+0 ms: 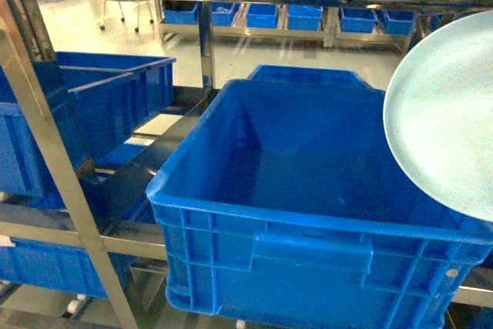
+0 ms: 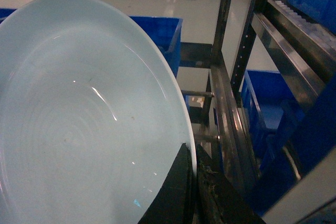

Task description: Place blue tray on left shelf second layer neatly

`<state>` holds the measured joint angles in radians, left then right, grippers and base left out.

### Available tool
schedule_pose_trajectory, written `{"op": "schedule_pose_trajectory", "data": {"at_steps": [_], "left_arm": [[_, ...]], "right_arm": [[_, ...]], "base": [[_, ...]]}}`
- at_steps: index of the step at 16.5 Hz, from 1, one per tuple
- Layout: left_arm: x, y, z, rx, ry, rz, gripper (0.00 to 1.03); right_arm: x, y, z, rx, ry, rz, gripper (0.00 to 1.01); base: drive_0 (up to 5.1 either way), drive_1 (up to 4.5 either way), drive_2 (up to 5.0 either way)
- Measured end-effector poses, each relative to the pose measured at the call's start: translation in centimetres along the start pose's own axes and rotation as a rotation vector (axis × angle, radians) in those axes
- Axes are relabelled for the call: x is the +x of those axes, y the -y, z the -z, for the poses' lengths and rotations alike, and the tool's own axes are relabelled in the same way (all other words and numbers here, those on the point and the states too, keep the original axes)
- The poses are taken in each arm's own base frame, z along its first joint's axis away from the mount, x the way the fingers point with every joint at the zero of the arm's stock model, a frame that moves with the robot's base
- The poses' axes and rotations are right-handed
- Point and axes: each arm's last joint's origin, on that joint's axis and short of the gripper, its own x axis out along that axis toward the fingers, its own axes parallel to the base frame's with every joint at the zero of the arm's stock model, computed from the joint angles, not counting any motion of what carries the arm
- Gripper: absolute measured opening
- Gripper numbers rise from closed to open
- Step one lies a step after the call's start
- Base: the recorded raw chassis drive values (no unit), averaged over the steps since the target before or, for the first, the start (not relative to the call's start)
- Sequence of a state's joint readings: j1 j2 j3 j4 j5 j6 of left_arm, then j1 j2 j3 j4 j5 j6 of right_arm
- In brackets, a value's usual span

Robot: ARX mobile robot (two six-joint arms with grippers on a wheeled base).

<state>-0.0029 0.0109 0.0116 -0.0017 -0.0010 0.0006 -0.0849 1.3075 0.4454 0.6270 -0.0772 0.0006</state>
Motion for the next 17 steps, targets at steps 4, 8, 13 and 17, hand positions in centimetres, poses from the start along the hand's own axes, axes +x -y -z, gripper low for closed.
{"op": "schedule_pose_trajectory", "data": {"at_steps": [4, 8, 13, 17], "left_arm": [[0.0, 0.0, 0.0, 0.000, -0.004, 0.001, 0.98], [0.0, 0.0, 0.0, 0.000, -0.002, 0.000, 0.98], [0.0, 0.0, 0.0, 0.000, -0.002, 0.001, 0.98], [0.0, 0.0, 0.0, 0.000, -0.002, 0.001, 0.98]], "right_arm": [[0.1, 0.0, 0.1, 0.001, -0.007, 0.003, 0.02], [0.1, 0.0, 0.1, 0.009, -0.016, -0.006, 0.02], [0.6, 0.1, -0.2, 0.385, -0.228, -0.163, 0.02], [2.6, -1.6, 0.7, 0.513, -0.334, -0.185, 0.02]], "base": [[0.0, 0.00, 0.0], [0.0, 0.00, 0.0], [0.0, 0.00, 0.0], [0.0, 0.00, 0.0]]}}
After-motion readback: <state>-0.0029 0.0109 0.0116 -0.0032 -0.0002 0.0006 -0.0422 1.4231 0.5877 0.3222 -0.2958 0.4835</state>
